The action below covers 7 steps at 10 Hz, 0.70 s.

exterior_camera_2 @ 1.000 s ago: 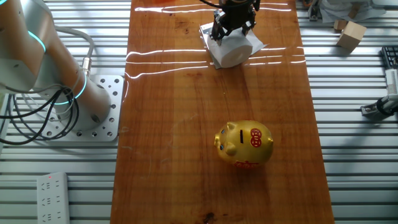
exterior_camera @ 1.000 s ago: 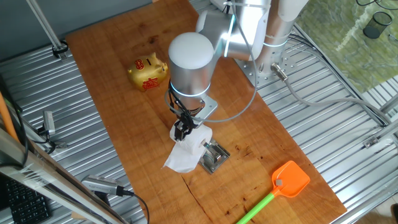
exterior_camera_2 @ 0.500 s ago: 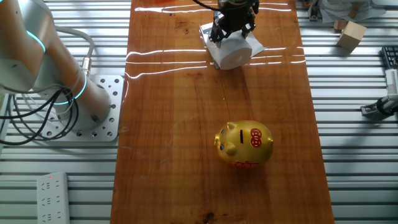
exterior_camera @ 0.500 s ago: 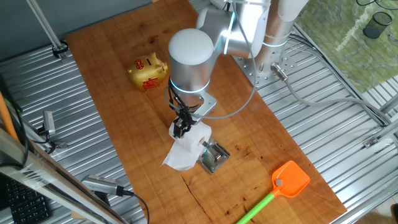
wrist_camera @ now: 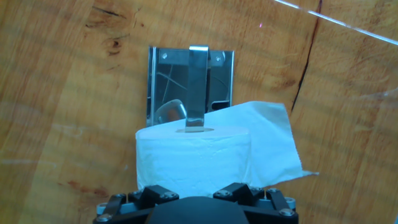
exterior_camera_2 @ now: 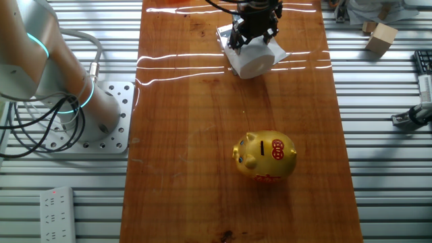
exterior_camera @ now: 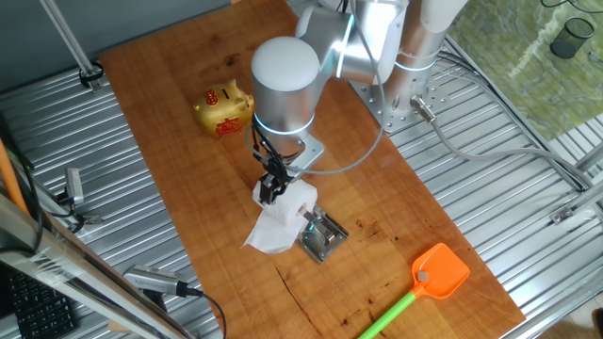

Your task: Take the roll of paper down from the shelf

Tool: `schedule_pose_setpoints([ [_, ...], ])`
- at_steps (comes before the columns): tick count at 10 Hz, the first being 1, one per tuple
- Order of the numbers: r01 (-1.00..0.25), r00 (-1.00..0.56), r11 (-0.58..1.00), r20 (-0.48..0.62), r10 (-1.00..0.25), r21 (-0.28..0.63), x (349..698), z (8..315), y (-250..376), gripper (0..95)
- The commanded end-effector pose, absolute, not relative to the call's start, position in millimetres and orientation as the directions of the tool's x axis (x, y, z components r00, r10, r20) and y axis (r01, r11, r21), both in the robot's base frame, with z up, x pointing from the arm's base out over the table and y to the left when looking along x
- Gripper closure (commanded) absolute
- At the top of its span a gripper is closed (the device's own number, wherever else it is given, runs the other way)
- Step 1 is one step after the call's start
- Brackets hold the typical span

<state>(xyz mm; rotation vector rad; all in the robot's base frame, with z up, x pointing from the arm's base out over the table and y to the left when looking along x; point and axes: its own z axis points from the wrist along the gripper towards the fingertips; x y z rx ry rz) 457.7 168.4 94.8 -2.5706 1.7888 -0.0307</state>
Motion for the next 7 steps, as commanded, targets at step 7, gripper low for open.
schedule_pose_setpoints([
  [7, -0.94, 0.341, -0.342, 0.014, -0.94, -0.026, 461, 94, 153, 95.0],
])
